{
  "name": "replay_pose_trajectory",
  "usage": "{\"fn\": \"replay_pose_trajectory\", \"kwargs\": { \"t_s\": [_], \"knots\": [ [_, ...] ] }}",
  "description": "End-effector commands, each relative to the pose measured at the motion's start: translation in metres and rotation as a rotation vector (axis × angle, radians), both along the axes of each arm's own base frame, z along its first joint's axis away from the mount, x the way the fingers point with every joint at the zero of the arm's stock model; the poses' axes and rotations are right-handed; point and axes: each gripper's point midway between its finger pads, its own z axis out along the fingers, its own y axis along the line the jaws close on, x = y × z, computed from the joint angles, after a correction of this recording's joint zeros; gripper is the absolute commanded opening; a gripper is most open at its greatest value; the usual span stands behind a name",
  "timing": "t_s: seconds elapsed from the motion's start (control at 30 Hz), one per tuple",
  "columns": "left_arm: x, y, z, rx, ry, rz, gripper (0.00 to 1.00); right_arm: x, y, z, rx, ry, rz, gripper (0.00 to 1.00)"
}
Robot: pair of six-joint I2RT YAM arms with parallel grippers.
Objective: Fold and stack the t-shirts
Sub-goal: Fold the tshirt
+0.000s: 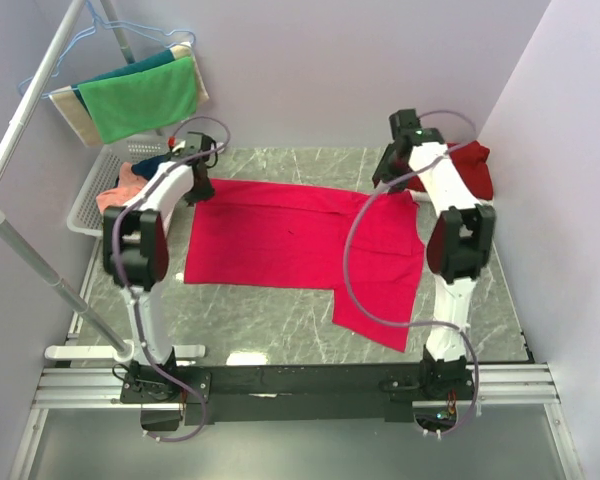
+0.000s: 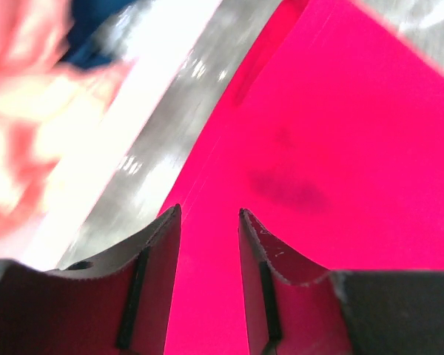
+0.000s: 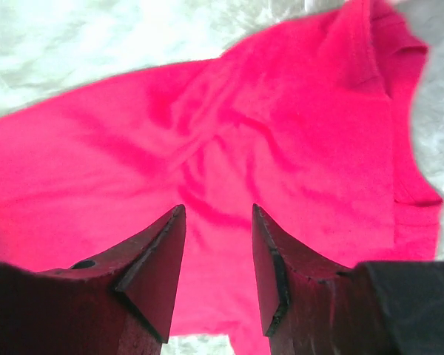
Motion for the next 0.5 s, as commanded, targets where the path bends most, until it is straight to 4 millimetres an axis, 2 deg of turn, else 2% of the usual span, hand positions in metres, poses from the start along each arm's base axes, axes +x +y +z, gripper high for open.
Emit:
{"fn": "replay_pose_trajectory", "kwargs": {
  "t_s": [0.0, 0.03, 0.07, 0.1, 0.13, 0.17, 0.2, 0.27, 0.3, 0.47],
  "knots": [
    [-0.055, 0.005, 0.009, -0.025, 0.016, 0.038, 0.42, -0.02, -0.003, 0.039, 0.02, -0.092, 0.0, 0.48],
    [-0.066, 0.001, 0.003, -0.061, 0.032, 0.037, 0.42, -0.03, -0.002, 0.037, 0.031, -0.083, 0.007, 0.48],
    [-0.076, 0.001, 0.006, -0.087, 0.023, 0.043, 0.42, -0.035, -0.001, 0.035, 0.037, -0.075, 0.005, 0.48],
    [-0.099, 0.001, -0.013, -0.105, 0.074, 0.069, 0.41, -0.038, 0.0, 0.034, 0.04, -0.076, 0.01, 0.48],
    [-0.107, -0.002, -0.017, -0.131, 0.084, 0.074, 0.41, -0.044, -0.001, 0.03, 0.039, -0.062, 0.01, 0.48],
    [-0.112, -0.002, -0.012, -0.146, 0.061, 0.084, 0.42, -0.047, -0.002, 0.029, 0.036, -0.056, 0.012, 0.48],
    [-0.128, -0.001, -0.024, -0.158, 0.091, 0.109, 0.43, -0.05, -0.002, 0.027, 0.036, -0.05, 0.012, 0.48],
    [-0.136, 0.0, -0.021, -0.182, 0.074, 0.136, 0.43, -0.06, -0.001, 0.021, 0.032, -0.03, 0.019, 0.48],
    [-0.144, 0.001, -0.026, -0.187, 0.084, 0.156, 0.44, -0.062, -0.001, 0.019, 0.031, -0.03, 0.024, 0.48],
    [-0.161, 0.011, -0.031, -0.177, 0.109, 0.215, 0.55, -0.079, 0.003, 0.006, 0.029, 0.004, 0.031, 0.48]
  ]
}}
